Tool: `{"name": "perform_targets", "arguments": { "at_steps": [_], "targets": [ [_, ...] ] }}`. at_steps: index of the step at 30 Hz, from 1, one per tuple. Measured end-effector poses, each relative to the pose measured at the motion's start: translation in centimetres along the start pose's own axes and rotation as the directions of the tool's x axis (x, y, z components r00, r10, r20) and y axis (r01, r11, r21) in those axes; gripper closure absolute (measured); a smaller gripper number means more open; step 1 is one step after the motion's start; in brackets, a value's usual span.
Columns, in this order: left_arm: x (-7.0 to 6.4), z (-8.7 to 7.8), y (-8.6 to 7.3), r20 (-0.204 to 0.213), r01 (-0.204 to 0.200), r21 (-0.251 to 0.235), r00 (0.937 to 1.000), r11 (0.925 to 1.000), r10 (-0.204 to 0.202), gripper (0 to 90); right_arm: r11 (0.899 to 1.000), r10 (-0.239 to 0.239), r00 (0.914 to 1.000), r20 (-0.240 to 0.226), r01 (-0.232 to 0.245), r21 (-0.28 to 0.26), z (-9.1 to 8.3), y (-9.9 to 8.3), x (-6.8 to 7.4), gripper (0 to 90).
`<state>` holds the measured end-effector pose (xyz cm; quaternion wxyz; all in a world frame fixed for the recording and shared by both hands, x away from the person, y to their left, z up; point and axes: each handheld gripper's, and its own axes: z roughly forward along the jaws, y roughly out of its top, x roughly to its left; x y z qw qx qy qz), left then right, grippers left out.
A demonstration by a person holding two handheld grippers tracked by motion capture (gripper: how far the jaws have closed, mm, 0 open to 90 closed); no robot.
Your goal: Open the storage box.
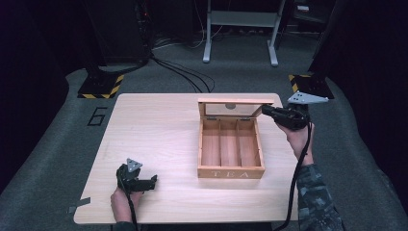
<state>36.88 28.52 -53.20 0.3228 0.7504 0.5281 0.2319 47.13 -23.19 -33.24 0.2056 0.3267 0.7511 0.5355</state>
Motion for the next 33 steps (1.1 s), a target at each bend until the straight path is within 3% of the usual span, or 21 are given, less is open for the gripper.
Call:
{"name": "perform_targets", "arguments": {
  "at_steps": [33],
  "targets": [
    [0.0, 0.01, 0.0, 0.002, 0.001, 0.0, 1.0, 1.0, -0.001, 2.1, 1.0, 0.005, 1.0, 0.005, -0.005, -0.003, 0.04, 0.03, 0.0, 86.6]
  ]
}}
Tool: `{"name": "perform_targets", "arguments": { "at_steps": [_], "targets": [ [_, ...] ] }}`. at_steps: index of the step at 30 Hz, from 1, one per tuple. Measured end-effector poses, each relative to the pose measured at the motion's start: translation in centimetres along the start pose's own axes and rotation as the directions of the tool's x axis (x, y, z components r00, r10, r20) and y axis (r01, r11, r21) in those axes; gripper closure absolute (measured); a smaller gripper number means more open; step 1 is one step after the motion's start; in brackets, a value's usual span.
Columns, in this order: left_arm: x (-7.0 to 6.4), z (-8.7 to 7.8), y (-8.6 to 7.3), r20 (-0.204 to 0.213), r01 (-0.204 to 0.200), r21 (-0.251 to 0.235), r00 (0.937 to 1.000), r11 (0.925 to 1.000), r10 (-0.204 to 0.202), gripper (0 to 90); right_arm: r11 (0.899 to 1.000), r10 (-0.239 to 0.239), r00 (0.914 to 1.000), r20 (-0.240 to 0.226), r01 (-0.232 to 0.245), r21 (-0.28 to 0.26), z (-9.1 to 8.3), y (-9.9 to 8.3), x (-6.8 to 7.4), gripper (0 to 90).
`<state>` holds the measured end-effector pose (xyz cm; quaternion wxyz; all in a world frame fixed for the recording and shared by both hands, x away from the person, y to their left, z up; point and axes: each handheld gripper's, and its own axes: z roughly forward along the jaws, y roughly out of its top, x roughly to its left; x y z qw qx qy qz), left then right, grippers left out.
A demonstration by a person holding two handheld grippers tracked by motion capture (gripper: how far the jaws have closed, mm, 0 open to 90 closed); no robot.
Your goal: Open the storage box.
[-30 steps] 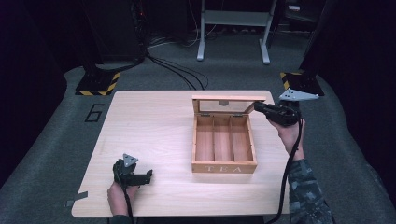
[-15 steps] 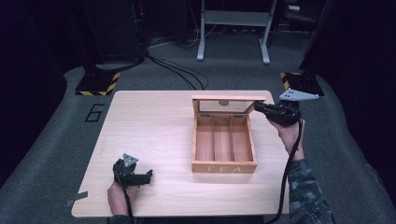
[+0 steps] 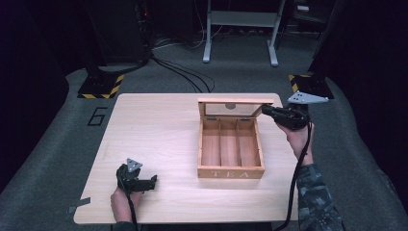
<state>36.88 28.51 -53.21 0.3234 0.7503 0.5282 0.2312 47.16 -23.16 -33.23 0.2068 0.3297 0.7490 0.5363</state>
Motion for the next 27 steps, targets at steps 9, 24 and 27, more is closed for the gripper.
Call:
{"name": "perform_targets", "arguments": {
  "at_steps": [9, 24, 27],
  "targets": [
    [0.02, 0.0, 0.0, 0.001, -0.002, 0.001, 1.0, 1.0, 0.002, 2.1, 1.0, -0.008, 1.0, -0.001, 0.008, 0.003, 0.03, 0.1, -0.1, 86.7],
    [0.02, 0.0, 0.01, 0.0, -0.003, 0.001, 1.0, 1.0, 0.003, 2.1, 1.0, -0.003, 1.0, 0.002, 0.003, 0.001, 0.03, 0.13, -0.09, 86.6],
    [0.02, 0.0, 0.01, 0.0, -0.002, 0.0, 1.0, 1.0, 0.002, 2.1, 1.0, -0.004, 1.0, 0.003, 0.004, 0.002, 0.03, 0.14, -0.08, 86.6]
  ]
}}
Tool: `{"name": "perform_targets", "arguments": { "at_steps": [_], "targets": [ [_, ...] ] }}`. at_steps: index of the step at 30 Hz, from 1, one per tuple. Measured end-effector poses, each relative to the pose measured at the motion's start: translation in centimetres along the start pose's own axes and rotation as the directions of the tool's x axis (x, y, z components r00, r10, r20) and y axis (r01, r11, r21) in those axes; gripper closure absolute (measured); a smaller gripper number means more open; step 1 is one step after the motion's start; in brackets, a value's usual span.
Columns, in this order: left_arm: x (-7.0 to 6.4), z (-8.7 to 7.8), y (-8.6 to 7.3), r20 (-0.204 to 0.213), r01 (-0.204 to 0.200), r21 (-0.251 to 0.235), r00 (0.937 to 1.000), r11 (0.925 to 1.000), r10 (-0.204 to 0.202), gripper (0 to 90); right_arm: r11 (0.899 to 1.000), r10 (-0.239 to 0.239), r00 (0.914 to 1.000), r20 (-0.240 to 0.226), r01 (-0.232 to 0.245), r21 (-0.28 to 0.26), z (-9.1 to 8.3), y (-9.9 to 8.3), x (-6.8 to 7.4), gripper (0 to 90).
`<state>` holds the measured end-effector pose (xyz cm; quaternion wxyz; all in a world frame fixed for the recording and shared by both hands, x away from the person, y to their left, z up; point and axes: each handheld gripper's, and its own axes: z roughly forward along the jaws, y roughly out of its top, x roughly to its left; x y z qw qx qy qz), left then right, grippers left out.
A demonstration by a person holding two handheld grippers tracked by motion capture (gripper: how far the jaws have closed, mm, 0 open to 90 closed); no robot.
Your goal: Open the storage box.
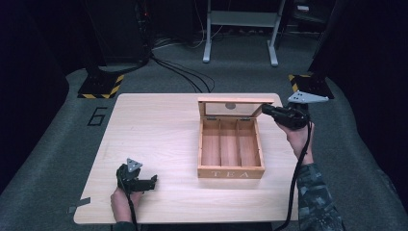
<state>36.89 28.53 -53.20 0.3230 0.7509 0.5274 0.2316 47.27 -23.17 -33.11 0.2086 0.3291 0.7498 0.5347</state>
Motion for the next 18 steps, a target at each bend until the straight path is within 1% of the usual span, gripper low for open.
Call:
{"name": "perform_targets", "arguments": {
  "at_steps": [10, 14, 18],
  "targets": [
    [0.01, 0.0, 0.0, 0.001, -0.001, 0.0, 1.0, 1.0, 0.001, 2.1, 1.0, 0.008, 1.0, -0.001, -0.008, 0.001, 0.01, 0.04, 0.01, 86.5],
    [0.01, 0.01, 0.0, 0.002, -0.001, 0.001, 1.0, 1.0, 0.001, 2.1, 1.0, -0.002, 1.0, 0.0, 0.002, 0.004, -0.01, 0.04, 0.02, 86.5],
    [0.01, 0.01, 0.0, 0.002, -0.001, 0.001, 1.0, 1.0, 0.001, 2.1, 1.0, 0.005, 1.0, -0.002, -0.005, 0.002, -0.01, 0.01, 0.0, 86.5]
  ]
}}
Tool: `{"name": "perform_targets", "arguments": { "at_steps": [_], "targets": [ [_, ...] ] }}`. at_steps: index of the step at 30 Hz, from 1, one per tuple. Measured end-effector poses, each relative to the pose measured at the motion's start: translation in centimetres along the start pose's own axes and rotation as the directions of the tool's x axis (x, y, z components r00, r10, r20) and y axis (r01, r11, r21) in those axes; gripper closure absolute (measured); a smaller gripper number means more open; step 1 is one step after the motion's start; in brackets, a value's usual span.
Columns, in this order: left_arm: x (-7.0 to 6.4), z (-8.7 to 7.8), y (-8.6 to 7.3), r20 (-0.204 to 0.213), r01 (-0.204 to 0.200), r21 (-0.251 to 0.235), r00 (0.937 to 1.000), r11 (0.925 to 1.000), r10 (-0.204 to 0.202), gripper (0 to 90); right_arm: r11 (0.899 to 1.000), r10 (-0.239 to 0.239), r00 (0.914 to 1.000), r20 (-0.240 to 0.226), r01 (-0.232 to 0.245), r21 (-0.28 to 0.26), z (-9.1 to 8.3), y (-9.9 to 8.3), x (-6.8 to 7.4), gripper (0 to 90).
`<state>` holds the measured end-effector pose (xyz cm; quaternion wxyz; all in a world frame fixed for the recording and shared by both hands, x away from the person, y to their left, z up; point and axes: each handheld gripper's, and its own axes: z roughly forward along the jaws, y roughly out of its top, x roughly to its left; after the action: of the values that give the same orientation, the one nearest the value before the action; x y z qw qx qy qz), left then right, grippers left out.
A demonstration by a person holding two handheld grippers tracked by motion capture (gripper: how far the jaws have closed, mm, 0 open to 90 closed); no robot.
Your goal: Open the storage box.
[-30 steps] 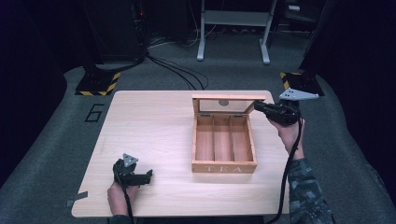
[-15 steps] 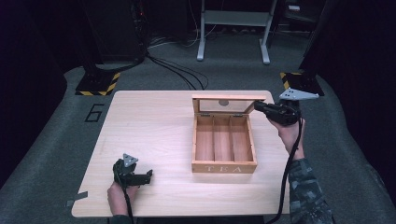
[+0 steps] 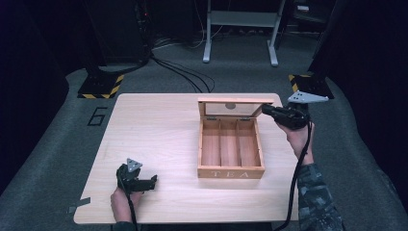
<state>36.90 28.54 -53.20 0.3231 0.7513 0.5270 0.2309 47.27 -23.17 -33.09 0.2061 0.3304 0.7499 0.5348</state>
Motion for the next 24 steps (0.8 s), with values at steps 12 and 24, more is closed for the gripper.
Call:
{"name": "perform_targets", "arguments": {
  "at_steps": [12, 24],
  "targets": [
    [0.0, 0.0, 0.0, -0.001, 0.0, -0.001, 1.0, 1.0, 0.0, 2.1, 1.0, 0.006, 1.0, -0.004, -0.006, -0.009, -0.2, -0.5, 0.2, 86.4],
    [0.0, 0.0, 0.0, 0.0, 0.001, 0.0, 1.0, 1.0, -0.001, 2.2, 1.0, 0.014, 0.9996, -0.022, -0.015, -0.027, -1.0, -2.6, 1.5, 86.8]
  ]
}}
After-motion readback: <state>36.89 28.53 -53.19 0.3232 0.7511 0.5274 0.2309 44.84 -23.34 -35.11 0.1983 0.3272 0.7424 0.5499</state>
